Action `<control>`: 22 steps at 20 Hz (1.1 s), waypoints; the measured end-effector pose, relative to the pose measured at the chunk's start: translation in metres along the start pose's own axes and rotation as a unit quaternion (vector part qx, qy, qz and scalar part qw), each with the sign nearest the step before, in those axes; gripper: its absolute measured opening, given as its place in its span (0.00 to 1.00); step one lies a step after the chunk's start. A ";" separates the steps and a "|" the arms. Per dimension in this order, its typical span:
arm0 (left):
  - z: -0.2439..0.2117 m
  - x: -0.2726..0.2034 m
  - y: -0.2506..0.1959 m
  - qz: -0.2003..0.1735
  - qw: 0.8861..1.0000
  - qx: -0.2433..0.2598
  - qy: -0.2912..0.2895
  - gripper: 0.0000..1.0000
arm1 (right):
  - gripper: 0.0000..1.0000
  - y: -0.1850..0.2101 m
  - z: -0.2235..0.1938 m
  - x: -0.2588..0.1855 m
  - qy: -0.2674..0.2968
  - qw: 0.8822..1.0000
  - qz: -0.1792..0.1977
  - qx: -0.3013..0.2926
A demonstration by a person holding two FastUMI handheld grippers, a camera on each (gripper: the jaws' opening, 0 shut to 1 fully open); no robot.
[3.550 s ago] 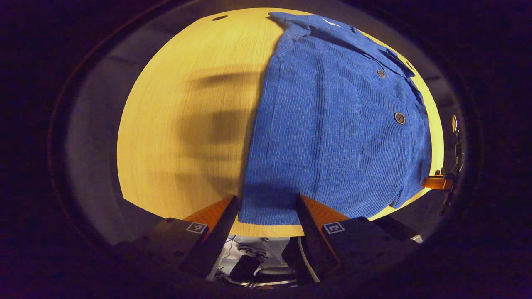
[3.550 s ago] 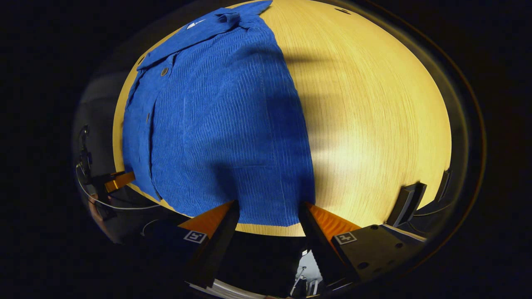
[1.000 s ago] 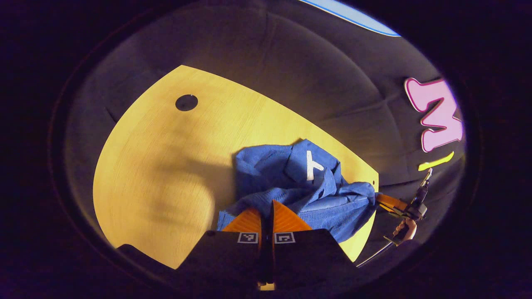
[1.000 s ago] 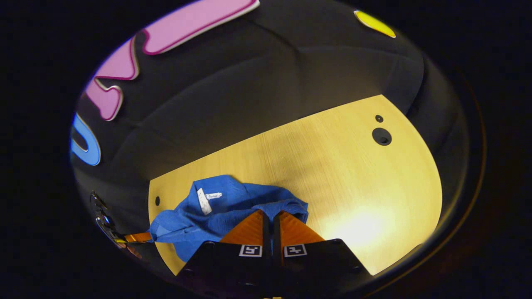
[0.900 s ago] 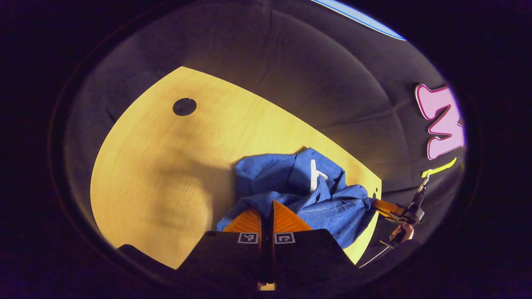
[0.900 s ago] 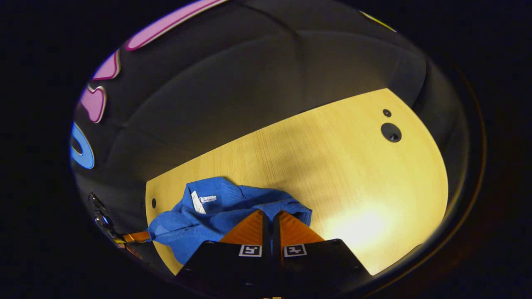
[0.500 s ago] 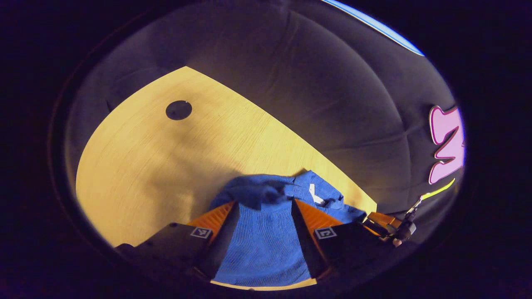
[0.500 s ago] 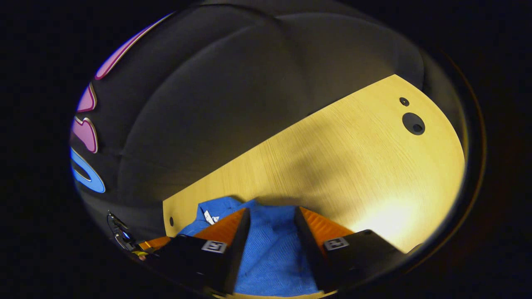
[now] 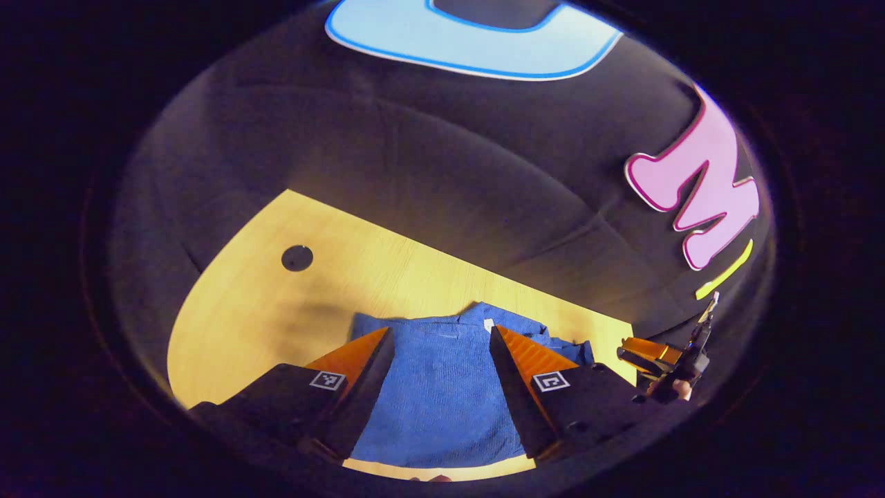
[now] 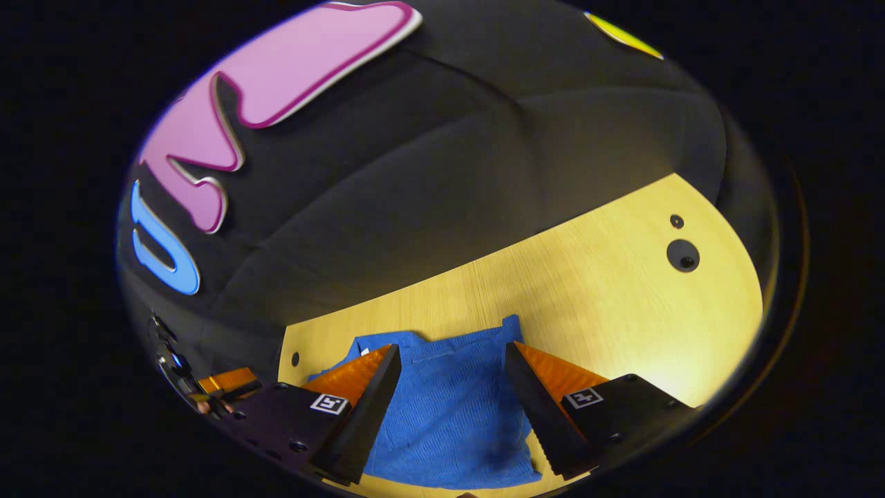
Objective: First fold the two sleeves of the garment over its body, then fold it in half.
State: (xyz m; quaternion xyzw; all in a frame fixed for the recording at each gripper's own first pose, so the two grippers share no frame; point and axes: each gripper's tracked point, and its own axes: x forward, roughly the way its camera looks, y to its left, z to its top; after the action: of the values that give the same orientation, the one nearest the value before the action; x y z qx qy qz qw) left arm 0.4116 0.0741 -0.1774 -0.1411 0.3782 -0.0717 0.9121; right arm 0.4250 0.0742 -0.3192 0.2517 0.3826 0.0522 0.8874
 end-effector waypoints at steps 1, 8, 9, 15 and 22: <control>0.003 -0.014 -0.008 0.003 1.000 0.012 -0.015 0.81 | 0.97 0.006 0.001 -0.010 -0.005 1.000 0.007 -0.013; -0.007 -0.123 -0.063 0.006 0.984 0.135 -0.112 0.81 | 0.96 0.063 0.013 -0.134 -0.084 0.987 0.036 -0.135; -0.014 -0.140 -0.071 0.002 0.981 0.151 -0.122 0.81 | 0.96 0.074 0.011 -0.156 -0.096 0.984 0.040 -0.148; -0.089 -0.272 -0.106 -0.016 0.960 0.201 -0.195 0.81 | 0.97 0.136 -0.037 -0.305 -0.195 0.956 0.055 -0.212; -0.221 -0.398 -0.095 0.003 0.936 0.189 -0.297 0.80 | 0.96 0.168 -0.170 -0.442 -0.240 0.947 0.088 -0.193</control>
State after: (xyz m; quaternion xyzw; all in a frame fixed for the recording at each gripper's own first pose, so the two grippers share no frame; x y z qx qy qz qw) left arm -0.0279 0.0336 -0.0307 0.0200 0.0697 -0.0934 0.9930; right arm 0.0117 0.1632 -0.0476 0.1136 0.1176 0.1412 0.9764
